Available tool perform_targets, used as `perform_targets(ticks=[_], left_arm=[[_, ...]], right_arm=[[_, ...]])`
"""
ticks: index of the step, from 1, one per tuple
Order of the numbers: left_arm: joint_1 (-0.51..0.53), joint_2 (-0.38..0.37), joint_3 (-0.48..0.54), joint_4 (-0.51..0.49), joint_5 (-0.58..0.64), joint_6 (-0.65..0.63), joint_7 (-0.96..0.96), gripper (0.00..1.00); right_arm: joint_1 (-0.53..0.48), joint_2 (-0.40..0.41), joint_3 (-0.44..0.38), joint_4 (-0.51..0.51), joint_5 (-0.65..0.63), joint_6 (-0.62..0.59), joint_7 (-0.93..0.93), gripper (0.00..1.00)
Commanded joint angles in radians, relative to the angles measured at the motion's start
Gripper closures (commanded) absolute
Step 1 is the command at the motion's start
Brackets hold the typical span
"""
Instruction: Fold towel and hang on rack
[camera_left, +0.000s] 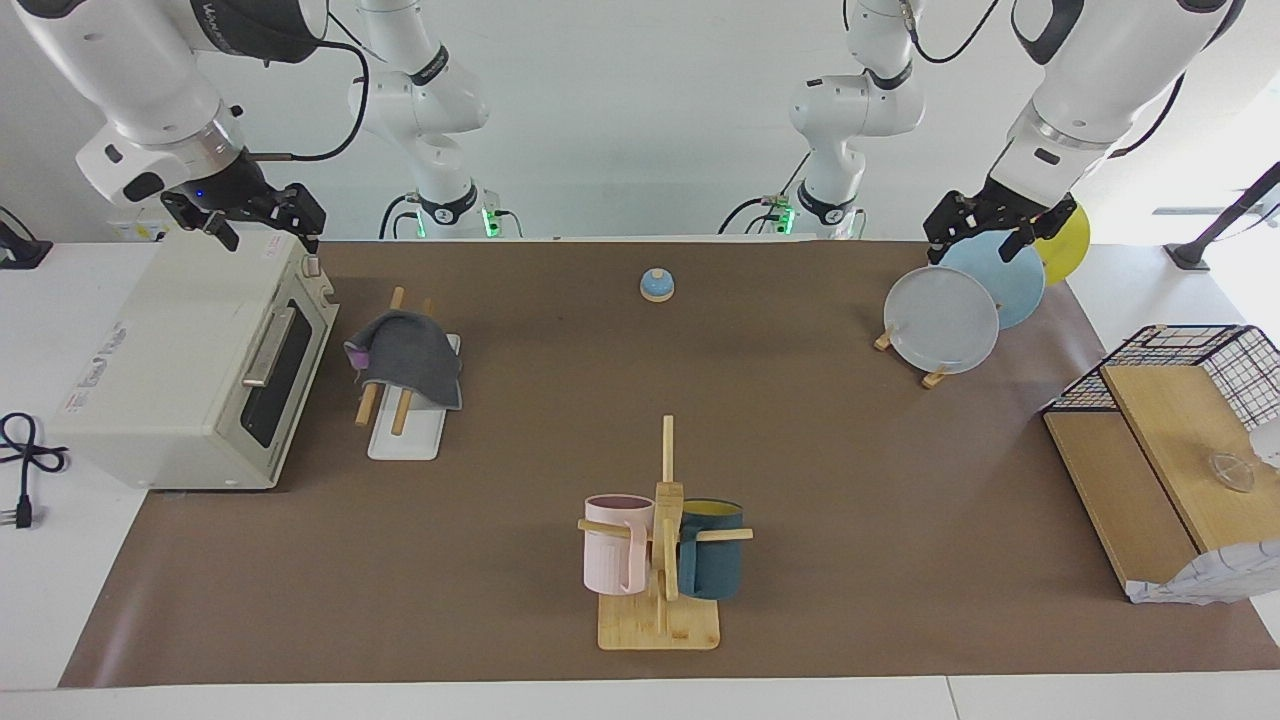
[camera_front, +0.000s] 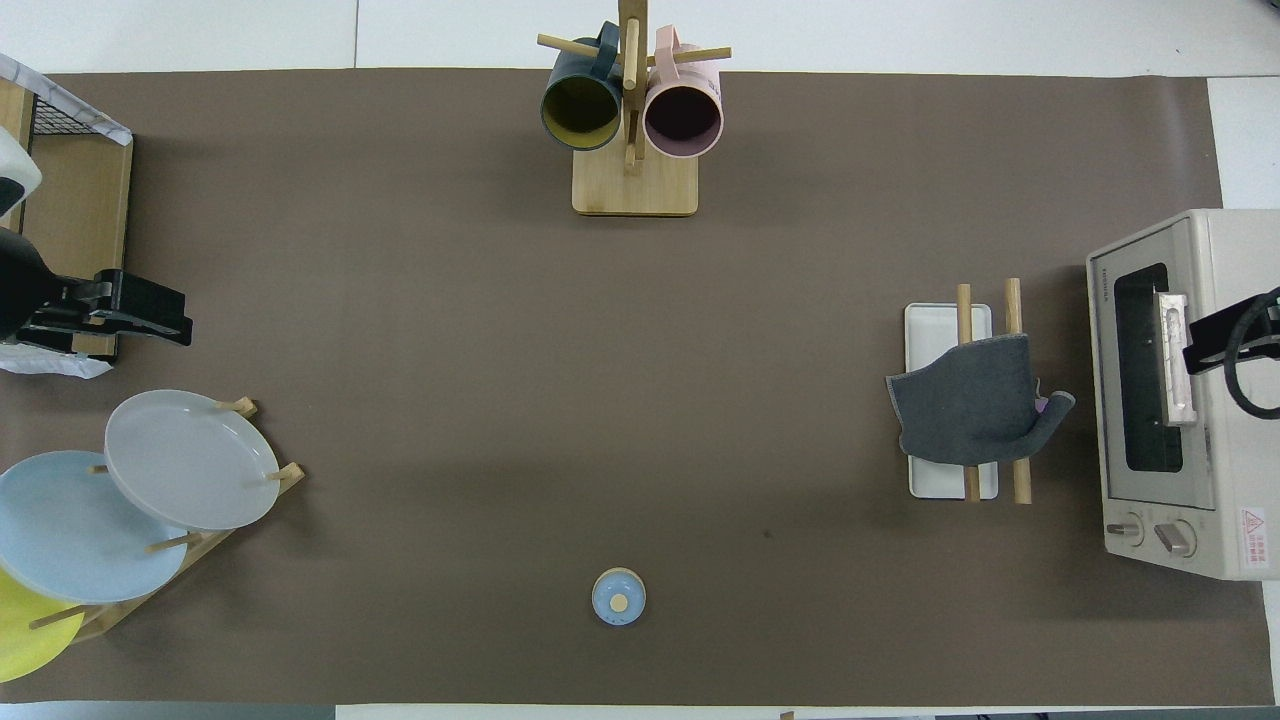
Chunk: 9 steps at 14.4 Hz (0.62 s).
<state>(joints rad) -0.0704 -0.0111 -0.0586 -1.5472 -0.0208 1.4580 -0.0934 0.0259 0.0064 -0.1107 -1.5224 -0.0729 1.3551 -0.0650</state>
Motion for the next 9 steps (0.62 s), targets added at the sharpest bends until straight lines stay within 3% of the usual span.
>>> perform_targets(ticks=[1, 9], left_arm=[[0.000, -0.013, 0.003, -0.008, 0.018, -0.004, 0.006, 0.00], [0.000, -0.013, 0.003, -0.008, 0.018, -0.004, 0.006, 0.00]], right_arm=[[-0.043, 0.003, 0.008, 0.015, 0.005, -0.016, -0.029, 0.00], [-0.038, 0.003, 0.016, 0.016, 0.010, -0.030, -0.033, 0.00]])
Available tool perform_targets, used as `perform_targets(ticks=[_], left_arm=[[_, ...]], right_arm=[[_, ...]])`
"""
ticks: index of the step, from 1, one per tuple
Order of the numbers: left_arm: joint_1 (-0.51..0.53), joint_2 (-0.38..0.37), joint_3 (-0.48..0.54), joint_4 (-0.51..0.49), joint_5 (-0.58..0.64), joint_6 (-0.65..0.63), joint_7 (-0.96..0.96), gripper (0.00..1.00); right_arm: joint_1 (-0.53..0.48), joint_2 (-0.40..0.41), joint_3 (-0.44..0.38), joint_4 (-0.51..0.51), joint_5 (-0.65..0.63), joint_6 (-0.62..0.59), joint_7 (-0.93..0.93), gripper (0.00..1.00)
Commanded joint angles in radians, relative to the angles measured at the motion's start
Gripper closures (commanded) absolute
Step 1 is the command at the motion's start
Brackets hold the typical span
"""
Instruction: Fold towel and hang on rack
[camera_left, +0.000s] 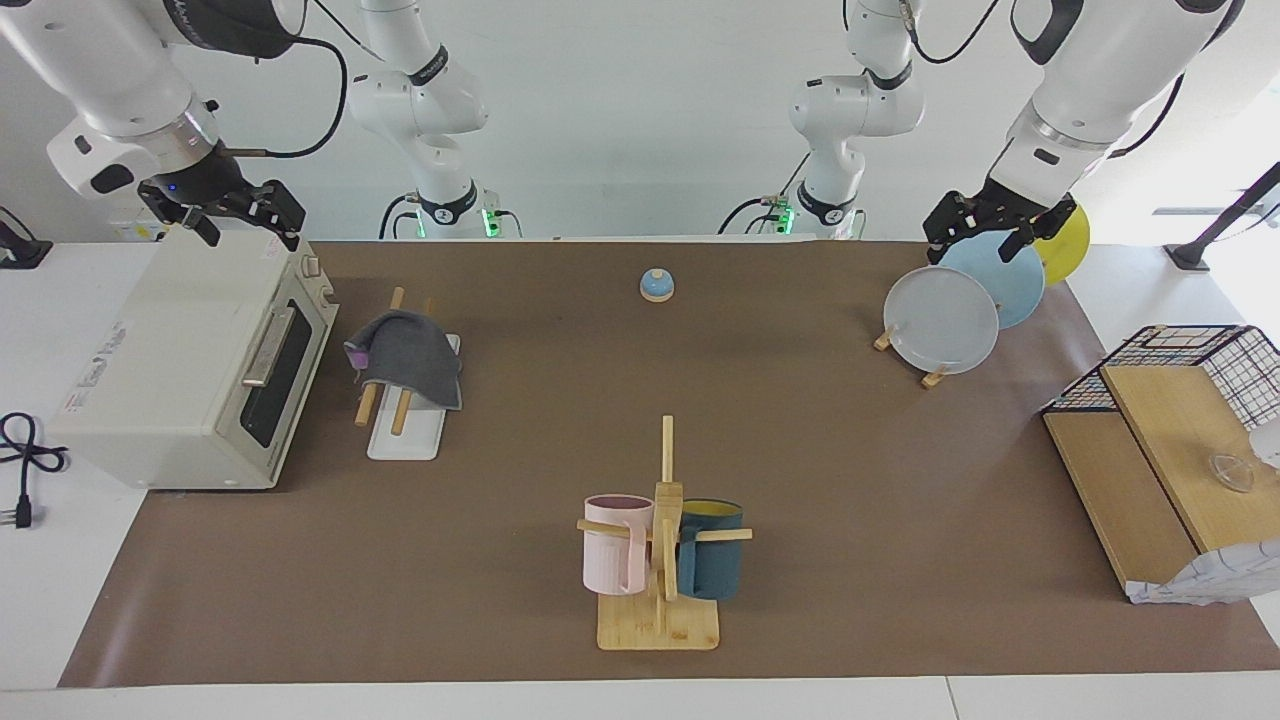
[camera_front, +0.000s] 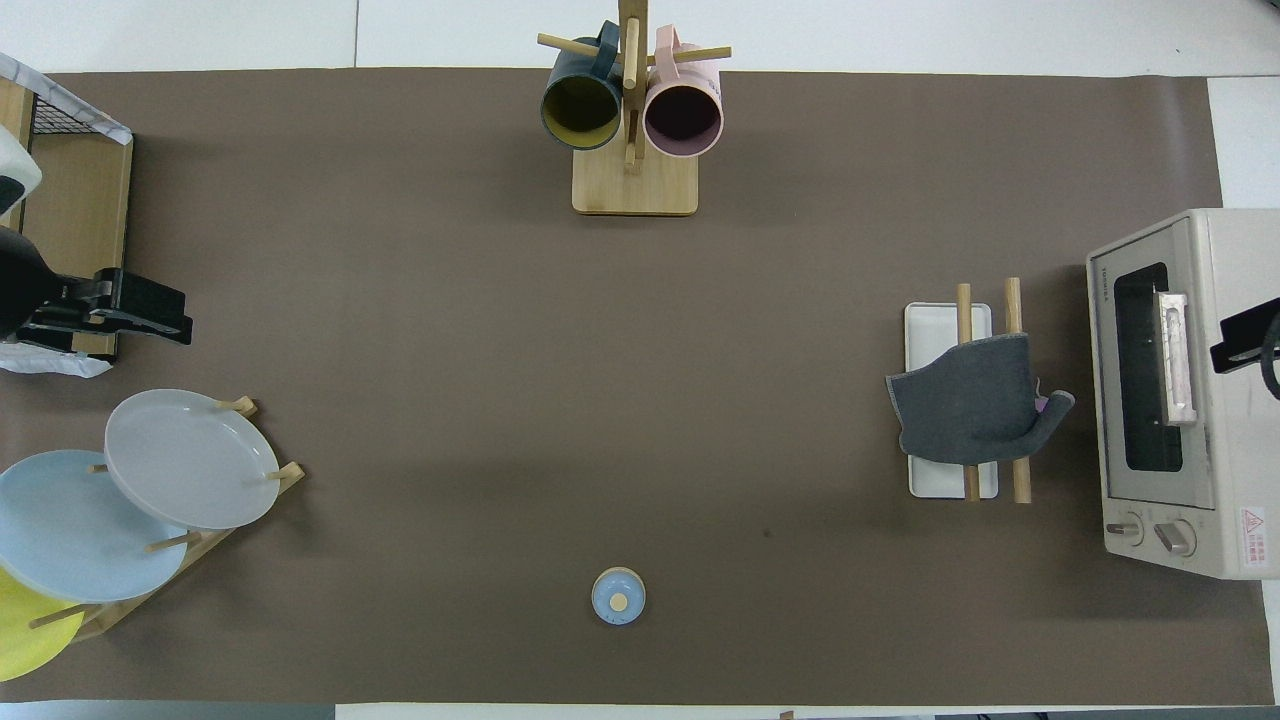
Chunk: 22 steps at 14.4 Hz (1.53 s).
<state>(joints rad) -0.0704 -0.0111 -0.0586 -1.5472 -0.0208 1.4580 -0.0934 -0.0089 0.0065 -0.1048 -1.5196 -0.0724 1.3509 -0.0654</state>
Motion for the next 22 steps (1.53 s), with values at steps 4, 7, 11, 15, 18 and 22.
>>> perform_targets(ticks=[4, 7, 11, 15, 18, 22], left_arm=[[0.000, -0.013, 0.003, -0.008, 0.018, -0.004, 0.006, 0.00], [0.000, -0.013, 0.003, -0.008, 0.018, -0.005, 0.006, 0.00], [0.000, -0.013, 0.003, -0.008, 0.018, -0.004, 0.006, 0.00], [0.000, -0.013, 0.003, -0.008, 0.018, -0.005, 0.004, 0.00], [0.000, -0.013, 0.003, -0.008, 0.018, -0.004, 0.006, 0.00], [0.000, -0.013, 0.003, -0.008, 0.018, -0.004, 0.004, 0.00]], right_arm=[[0.003, 0.013, 0.011, 0.048, -0.003, -0.048, -0.033, 0.00], [0.000, 0.024, 0.011, 0.062, 0.005, -0.073, -0.034, 0.00], [-0.023, 0.076, 0.005, 0.136, 0.035, -0.084, -0.040, 0.00], [-0.013, 0.082, 0.010, 0.136, 0.033, -0.038, -0.040, 0.00], [-0.011, 0.084, 0.010, 0.136, 0.031, -0.013, -0.040, 0.00], [-0.011, 0.082, 0.010, 0.134, 0.031, -0.016, -0.040, 0.00]])
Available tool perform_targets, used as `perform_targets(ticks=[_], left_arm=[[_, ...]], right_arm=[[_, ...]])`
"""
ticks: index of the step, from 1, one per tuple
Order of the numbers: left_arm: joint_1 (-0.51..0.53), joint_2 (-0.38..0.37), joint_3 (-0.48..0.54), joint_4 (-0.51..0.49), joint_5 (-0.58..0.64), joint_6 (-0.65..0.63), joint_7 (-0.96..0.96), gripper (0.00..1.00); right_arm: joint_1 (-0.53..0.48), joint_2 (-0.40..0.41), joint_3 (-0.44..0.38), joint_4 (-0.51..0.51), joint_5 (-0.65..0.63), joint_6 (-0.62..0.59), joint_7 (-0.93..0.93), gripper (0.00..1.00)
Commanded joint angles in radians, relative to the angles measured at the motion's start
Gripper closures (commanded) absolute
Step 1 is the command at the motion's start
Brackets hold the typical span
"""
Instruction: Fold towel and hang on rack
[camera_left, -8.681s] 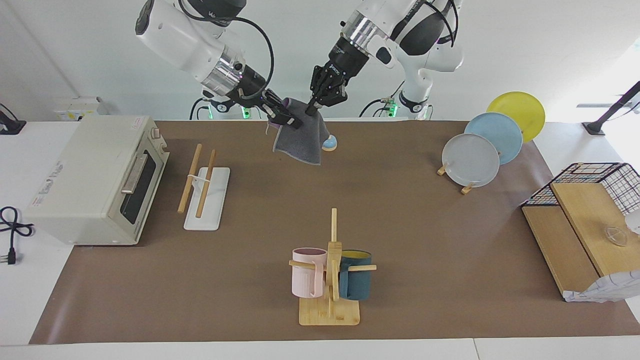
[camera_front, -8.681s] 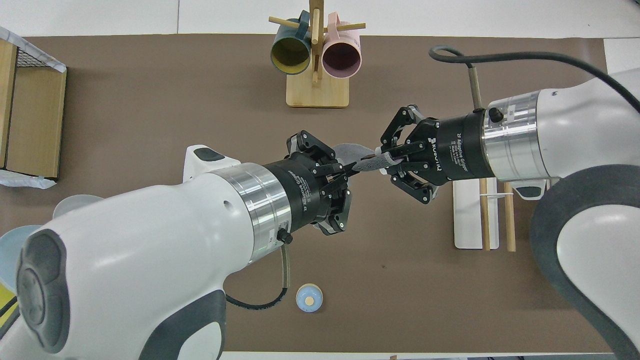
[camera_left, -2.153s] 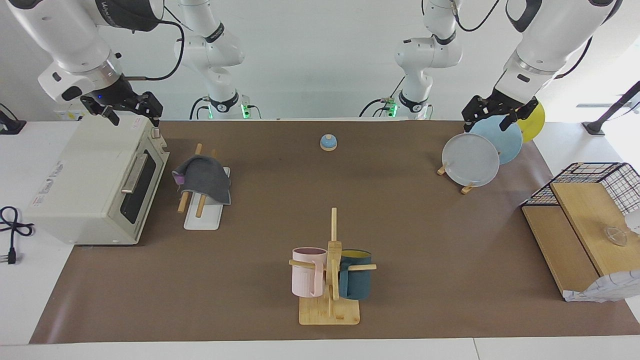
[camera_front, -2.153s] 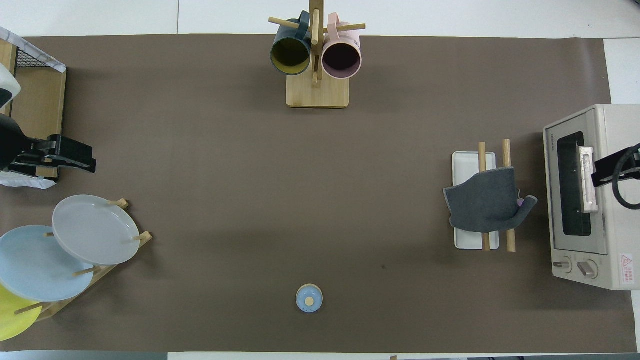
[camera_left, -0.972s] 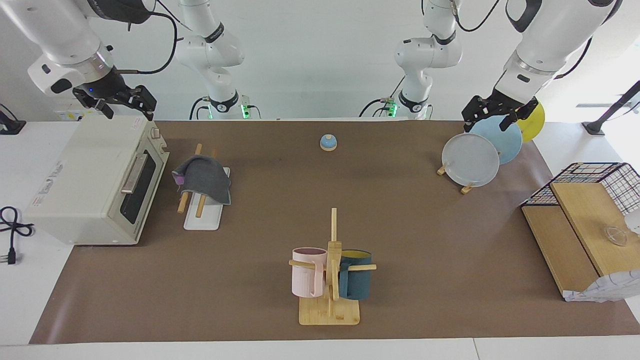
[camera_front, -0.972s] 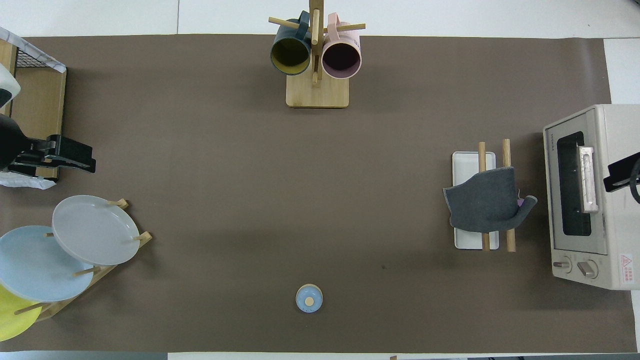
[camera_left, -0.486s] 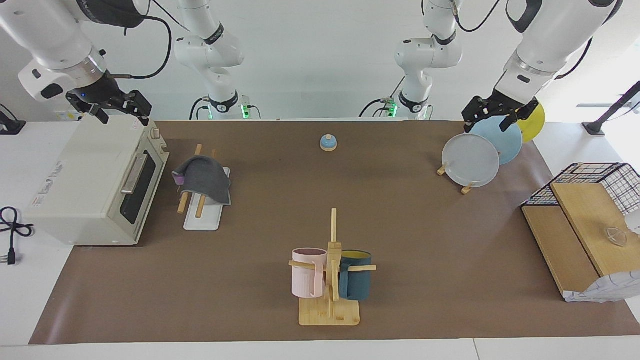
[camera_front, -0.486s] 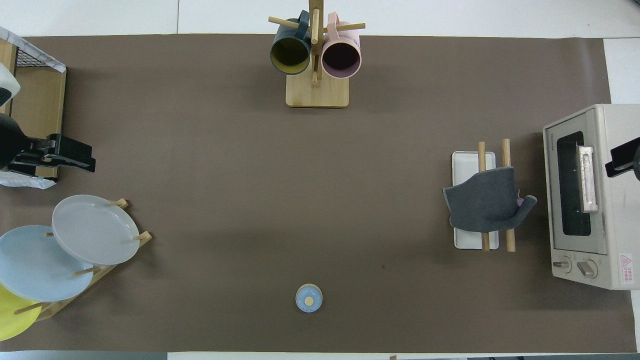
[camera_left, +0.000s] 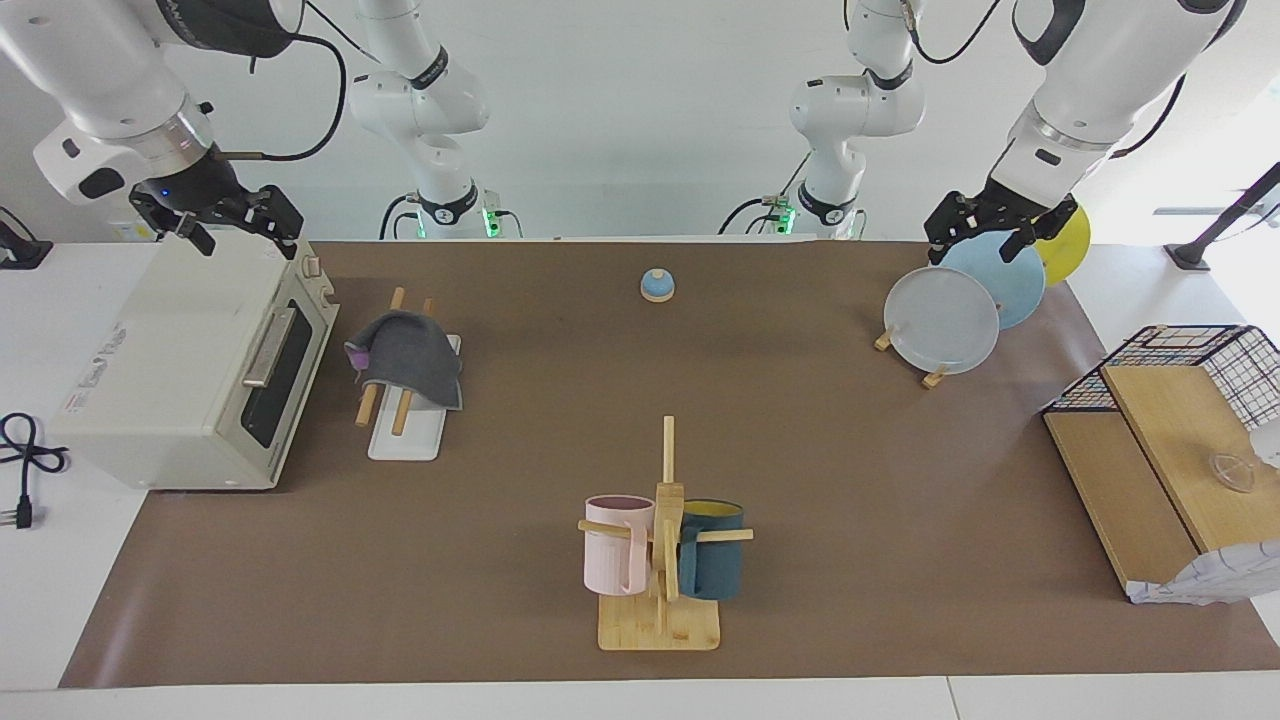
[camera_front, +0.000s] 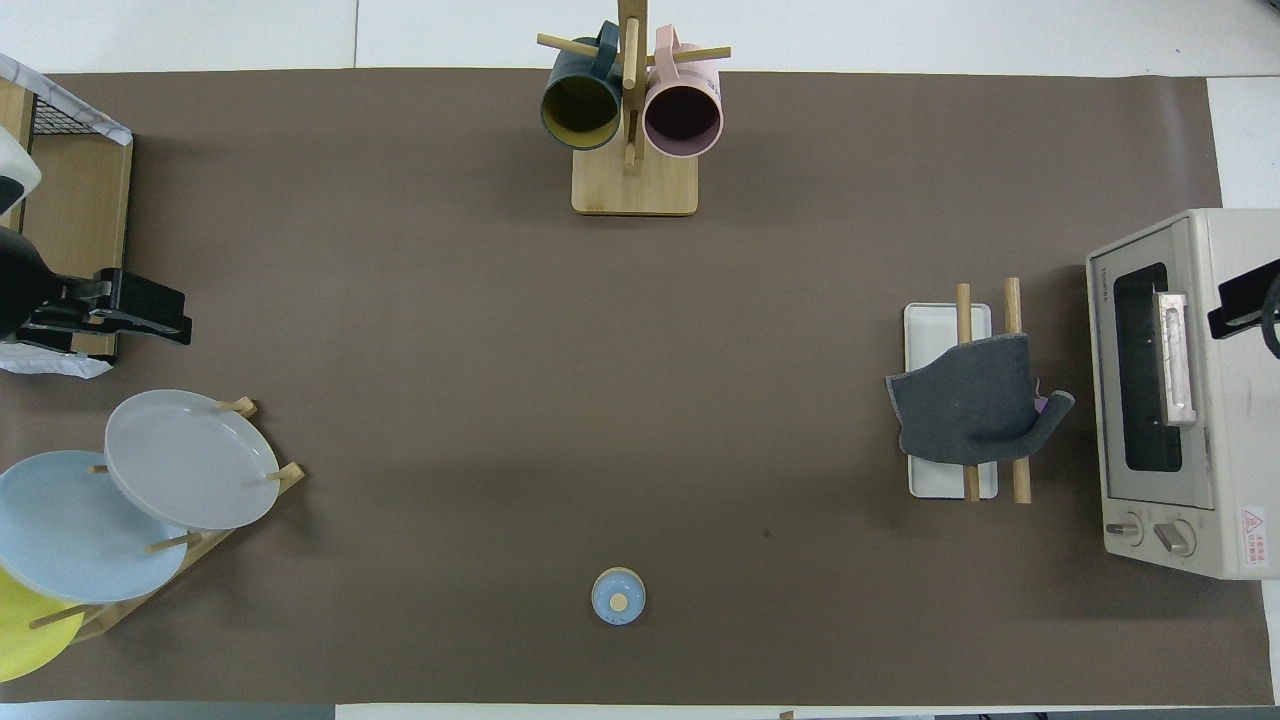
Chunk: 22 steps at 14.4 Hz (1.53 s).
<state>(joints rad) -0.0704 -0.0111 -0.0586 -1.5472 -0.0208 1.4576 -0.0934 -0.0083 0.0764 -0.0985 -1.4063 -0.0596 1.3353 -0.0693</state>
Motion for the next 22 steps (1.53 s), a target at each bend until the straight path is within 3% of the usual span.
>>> perform_targets(ticks=[1, 6, 22], left_arm=[[0.000, -0.013, 0.003, -0.008, 0.018, -0.005, 0.006, 0.00], [0.000, -0.013, 0.003, -0.008, 0.018, -0.003, 0.006, 0.00], [0.000, -0.013, 0.003, -0.008, 0.018, -0.005, 0.006, 0.00]], right_arm=[[-0.012, 0.013, 0.003, 0.020, 0.017, -0.001, -0.037, 0.00], [-0.013, -0.012, 0.003, -0.057, 0.018, 0.054, -0.037, 0.00], [-0.012, -0.017, 0.003, -0.063, 0.043, 0.064, -0.037, 0.00]])
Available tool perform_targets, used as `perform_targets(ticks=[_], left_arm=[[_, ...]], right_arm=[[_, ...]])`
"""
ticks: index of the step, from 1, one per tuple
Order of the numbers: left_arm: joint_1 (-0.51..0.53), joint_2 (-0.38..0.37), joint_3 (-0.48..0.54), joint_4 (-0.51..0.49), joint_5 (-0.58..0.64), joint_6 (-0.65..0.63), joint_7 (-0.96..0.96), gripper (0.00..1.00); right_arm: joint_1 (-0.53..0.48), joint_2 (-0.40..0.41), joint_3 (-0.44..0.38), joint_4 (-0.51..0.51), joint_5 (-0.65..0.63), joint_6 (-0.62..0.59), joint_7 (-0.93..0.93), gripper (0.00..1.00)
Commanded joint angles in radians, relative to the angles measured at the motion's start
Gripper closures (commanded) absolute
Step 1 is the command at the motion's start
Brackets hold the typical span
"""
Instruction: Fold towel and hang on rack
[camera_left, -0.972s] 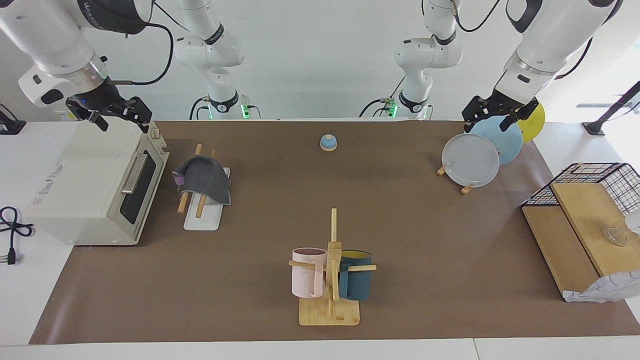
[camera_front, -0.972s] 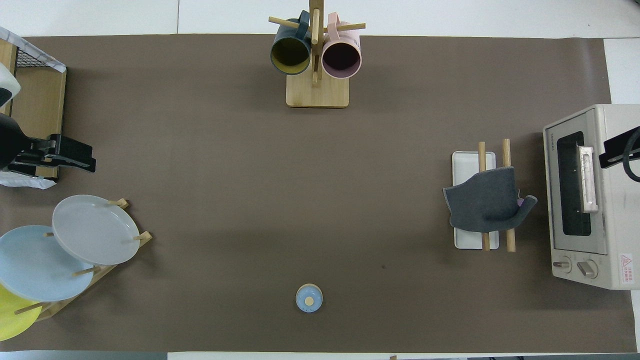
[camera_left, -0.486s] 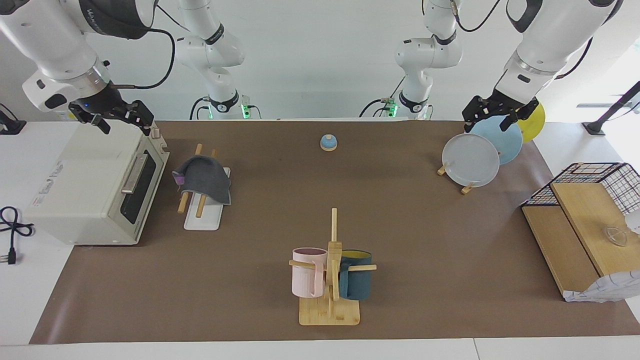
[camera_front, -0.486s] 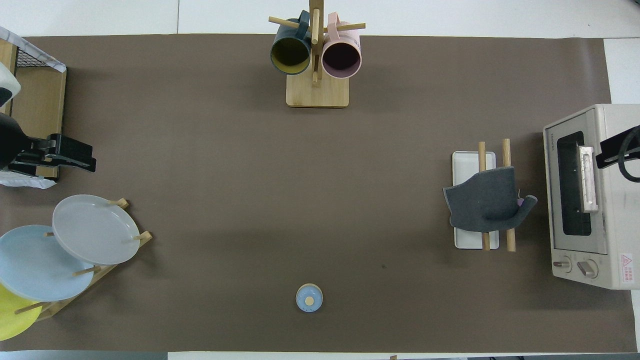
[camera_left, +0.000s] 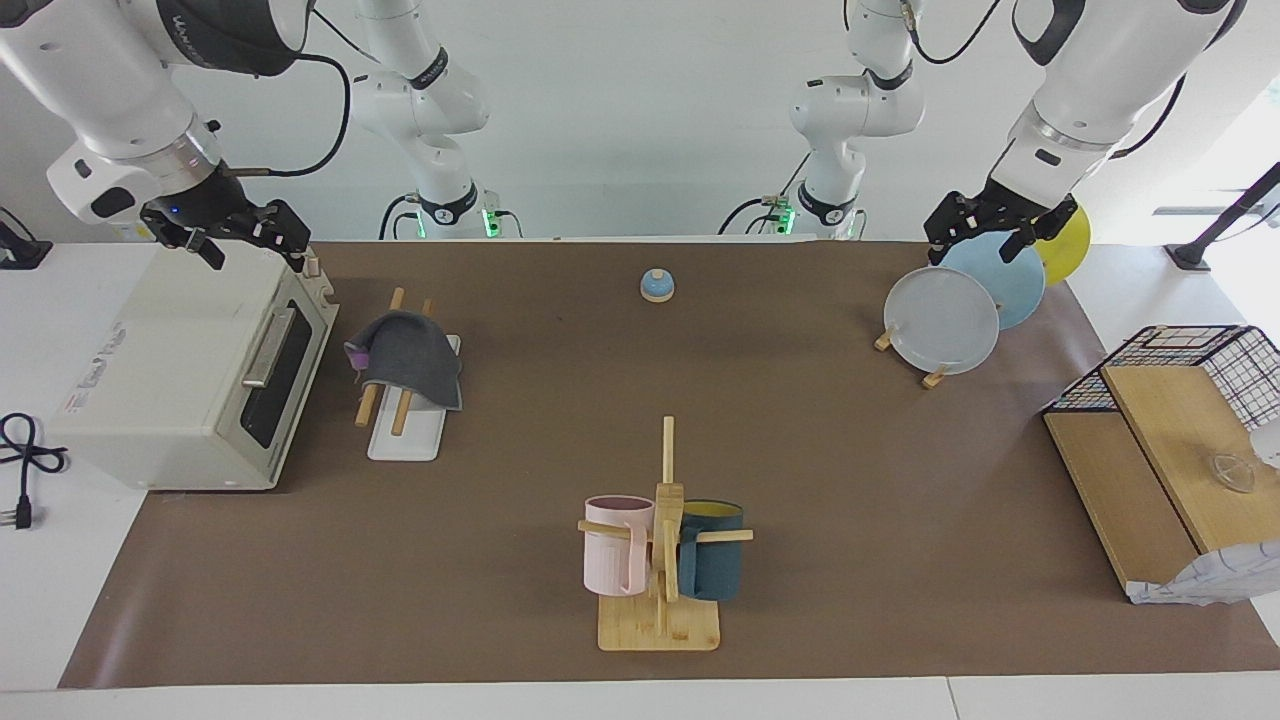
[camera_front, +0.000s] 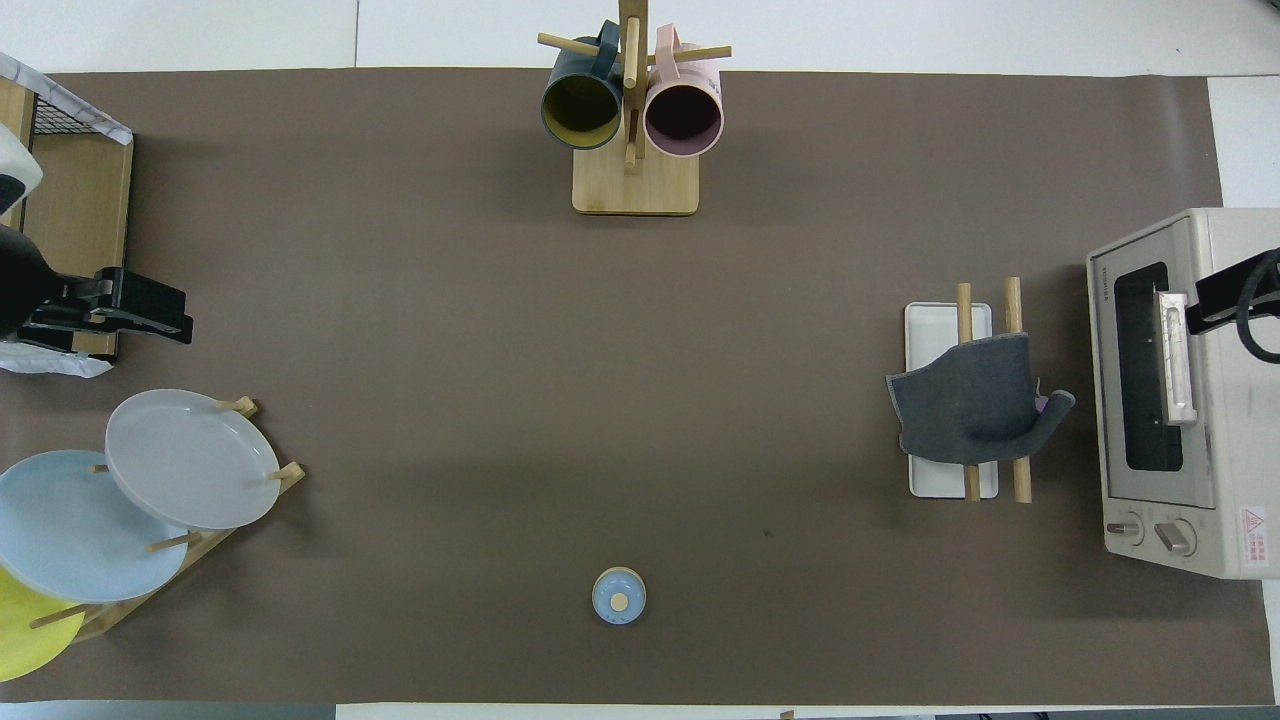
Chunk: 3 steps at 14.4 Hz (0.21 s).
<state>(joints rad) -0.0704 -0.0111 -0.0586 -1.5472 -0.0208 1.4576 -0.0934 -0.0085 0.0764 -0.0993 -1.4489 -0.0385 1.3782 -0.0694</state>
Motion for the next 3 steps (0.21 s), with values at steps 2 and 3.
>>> perform_targets(ticks=[2, 3], left_arm=[[0.000, -0.013, 0.003, -0.008, 0.018, -0.005, 0.006, 0.00], [0.000, -0.013, 0.003, -0.008, 0.018, -0.005, 0.006, 0.00]], right_arm=[[-0.011, -0.017, 0.004, -0.021, 0.020, 0.021, -0.036, 0.00], [-0.011, -0.017, 0.004, -0.021, 0.020, 0.021, -0.036, 0.00]])
